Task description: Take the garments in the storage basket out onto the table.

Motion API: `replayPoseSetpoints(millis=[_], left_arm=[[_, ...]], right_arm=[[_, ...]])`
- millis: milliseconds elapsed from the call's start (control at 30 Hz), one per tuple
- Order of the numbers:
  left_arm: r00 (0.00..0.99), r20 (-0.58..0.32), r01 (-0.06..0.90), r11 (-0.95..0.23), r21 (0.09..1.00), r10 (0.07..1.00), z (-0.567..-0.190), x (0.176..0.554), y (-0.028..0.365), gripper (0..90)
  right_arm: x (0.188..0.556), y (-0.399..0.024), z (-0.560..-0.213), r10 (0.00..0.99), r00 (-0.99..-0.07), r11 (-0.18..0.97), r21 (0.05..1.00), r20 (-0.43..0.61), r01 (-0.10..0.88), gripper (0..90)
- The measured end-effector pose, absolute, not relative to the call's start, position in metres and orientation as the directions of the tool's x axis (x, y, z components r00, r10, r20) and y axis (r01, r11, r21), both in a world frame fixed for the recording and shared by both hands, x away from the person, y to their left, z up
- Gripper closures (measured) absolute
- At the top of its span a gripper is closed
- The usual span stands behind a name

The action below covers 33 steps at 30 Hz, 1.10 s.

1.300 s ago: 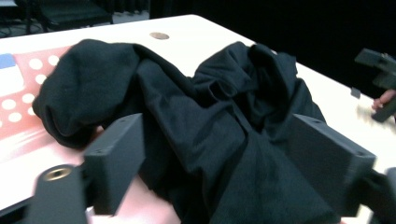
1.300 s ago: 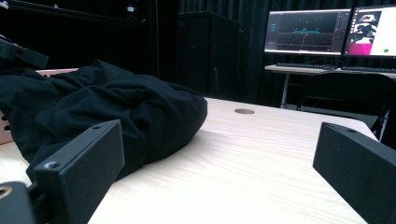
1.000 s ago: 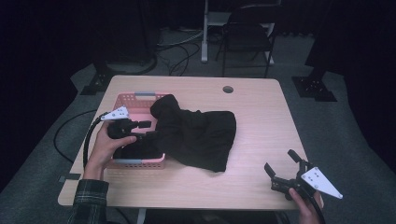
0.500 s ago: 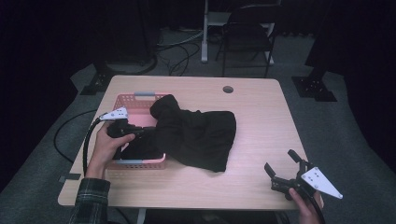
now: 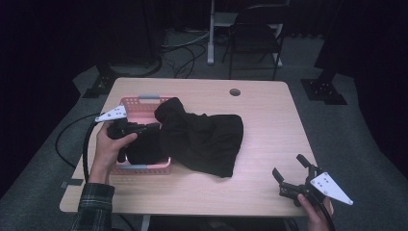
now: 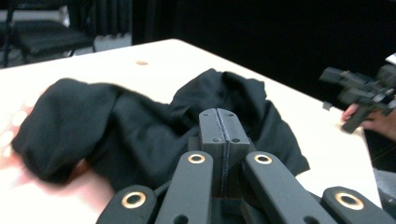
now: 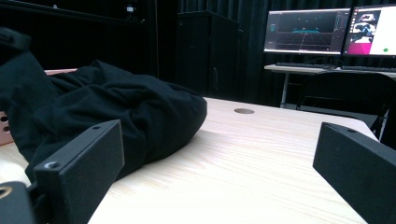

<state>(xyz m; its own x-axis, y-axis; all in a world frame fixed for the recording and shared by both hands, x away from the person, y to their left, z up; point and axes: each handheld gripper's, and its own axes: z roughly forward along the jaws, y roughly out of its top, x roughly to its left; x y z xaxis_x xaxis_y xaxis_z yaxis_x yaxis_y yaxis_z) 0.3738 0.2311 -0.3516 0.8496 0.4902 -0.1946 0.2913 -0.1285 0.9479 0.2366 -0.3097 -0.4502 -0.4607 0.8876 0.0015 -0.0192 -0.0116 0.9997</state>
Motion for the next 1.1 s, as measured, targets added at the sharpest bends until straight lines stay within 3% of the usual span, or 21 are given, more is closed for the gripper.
replayPoseSetpoints(millis=[367,567,733,1100], left_arm=[[0.888,-0.188,0.202,0.009,0.979,0.419,-0.319,0.376,0.202,90.0],[0.899,-0.152,0.182,-0.035,0.983,0.411,-0.31,0.376,0.189,90.0],[0.873,-0.166,0.19,-0.006,0.982,0.458,-0.32,0.378,0.199,90.0],[0.783,-0.178,0.243,-0.03,0.97,0.596,-0.338,0.382,0.222,41.0]], right_arm=[[0.237,-0.31,-0.45,0.888,-0.46,-0.012,1.0,0.002,-0.019,1.5],[0.236,-0.31,-0.45,0.889,-0.459,-0.008,1.0,-0.004,-0.024,1.5],[0.236,-0.31,-0.45,0.887,-0.461,-0.012,1.0,0.001,-0.02,1.5],[0.236,-0.31,-0.45,0.89,-0.457,-0.009,1.0,-0.001,-0.021,1.5]])
